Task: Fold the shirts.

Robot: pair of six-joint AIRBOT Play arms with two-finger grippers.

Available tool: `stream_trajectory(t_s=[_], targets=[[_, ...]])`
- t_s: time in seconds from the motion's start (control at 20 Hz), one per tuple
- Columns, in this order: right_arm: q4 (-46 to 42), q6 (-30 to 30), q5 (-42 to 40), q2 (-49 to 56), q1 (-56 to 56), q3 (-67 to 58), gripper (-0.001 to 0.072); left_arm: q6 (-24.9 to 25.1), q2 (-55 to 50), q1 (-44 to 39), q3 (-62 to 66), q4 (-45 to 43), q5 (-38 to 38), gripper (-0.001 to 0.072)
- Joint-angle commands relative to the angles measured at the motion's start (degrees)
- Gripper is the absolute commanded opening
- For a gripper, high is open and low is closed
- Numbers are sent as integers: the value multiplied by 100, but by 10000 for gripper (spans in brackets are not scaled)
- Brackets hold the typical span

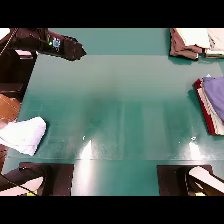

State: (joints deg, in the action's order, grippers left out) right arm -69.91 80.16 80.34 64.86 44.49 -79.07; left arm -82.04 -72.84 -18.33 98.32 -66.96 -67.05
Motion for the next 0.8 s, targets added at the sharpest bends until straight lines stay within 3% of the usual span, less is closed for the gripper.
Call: stream_trajectory(t_s=[0.0,0.25,0.4,0.5,0.75], targets=[[1049,-4,-341,-415,-675,118,676,0,-2,-2,0,-11,46,29],[1180,-7,-573,-603,-2907,118,663,-4,0,-2,0,-76,28,29],[1134,-9,-715,-603,-4037,118,391,-4,-2,-2,0,-48,162,29],[1132,-13,-826,-603,-4616,118,30,-4,-2,-2,0,-46,210,29],[1134,-15,-881,-603,-5104,118,18,-4,-2,-2,0,-31,210,29]])
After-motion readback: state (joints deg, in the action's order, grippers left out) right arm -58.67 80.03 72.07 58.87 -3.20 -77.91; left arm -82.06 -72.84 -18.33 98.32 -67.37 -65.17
